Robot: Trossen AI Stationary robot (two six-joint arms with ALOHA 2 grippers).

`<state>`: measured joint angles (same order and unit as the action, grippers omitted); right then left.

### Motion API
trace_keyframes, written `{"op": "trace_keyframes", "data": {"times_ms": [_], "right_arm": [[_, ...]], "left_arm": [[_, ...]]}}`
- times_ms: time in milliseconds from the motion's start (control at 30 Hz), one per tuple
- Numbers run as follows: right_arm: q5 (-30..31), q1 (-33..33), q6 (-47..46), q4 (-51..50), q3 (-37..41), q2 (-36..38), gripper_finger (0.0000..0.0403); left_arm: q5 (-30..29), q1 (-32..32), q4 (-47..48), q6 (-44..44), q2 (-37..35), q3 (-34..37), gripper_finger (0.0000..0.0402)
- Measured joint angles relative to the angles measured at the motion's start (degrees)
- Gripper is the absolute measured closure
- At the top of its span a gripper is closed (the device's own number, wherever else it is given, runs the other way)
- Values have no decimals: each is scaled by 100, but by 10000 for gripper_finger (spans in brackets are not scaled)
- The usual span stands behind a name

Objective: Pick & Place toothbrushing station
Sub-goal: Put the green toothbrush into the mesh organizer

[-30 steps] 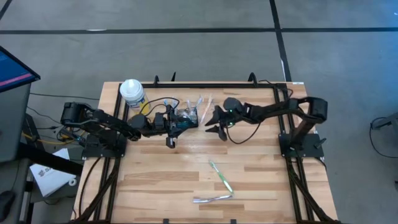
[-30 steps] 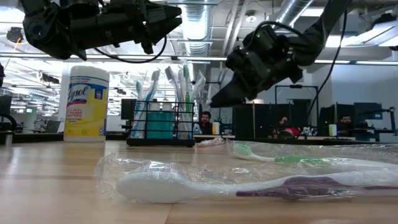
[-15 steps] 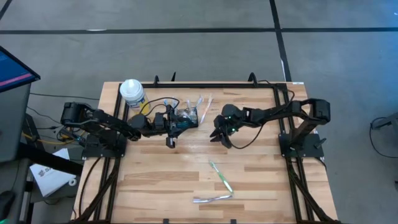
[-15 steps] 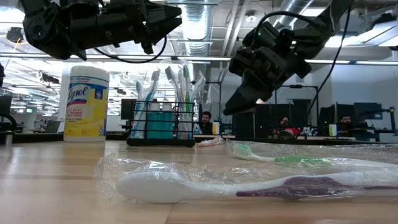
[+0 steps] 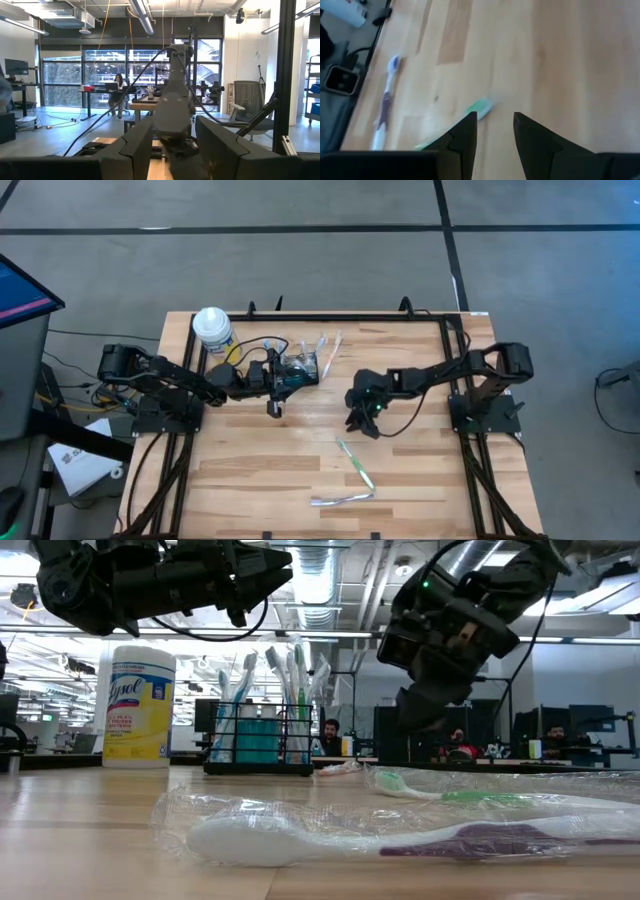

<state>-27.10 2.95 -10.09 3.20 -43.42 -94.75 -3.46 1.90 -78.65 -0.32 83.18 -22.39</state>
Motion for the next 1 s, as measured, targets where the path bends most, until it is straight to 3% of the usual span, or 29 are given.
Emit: {"op": "trace_keyframes", "data": {"times_ms": [567,1000], "right_arm": [[26,-978,-926,-295,2,-18,284],[787,-1524,-2018,-337,2,-18,285]], "left_arm": [[22,1,4,-168,0,0,256],[39,-3,22,-511,0,0,256]]}}
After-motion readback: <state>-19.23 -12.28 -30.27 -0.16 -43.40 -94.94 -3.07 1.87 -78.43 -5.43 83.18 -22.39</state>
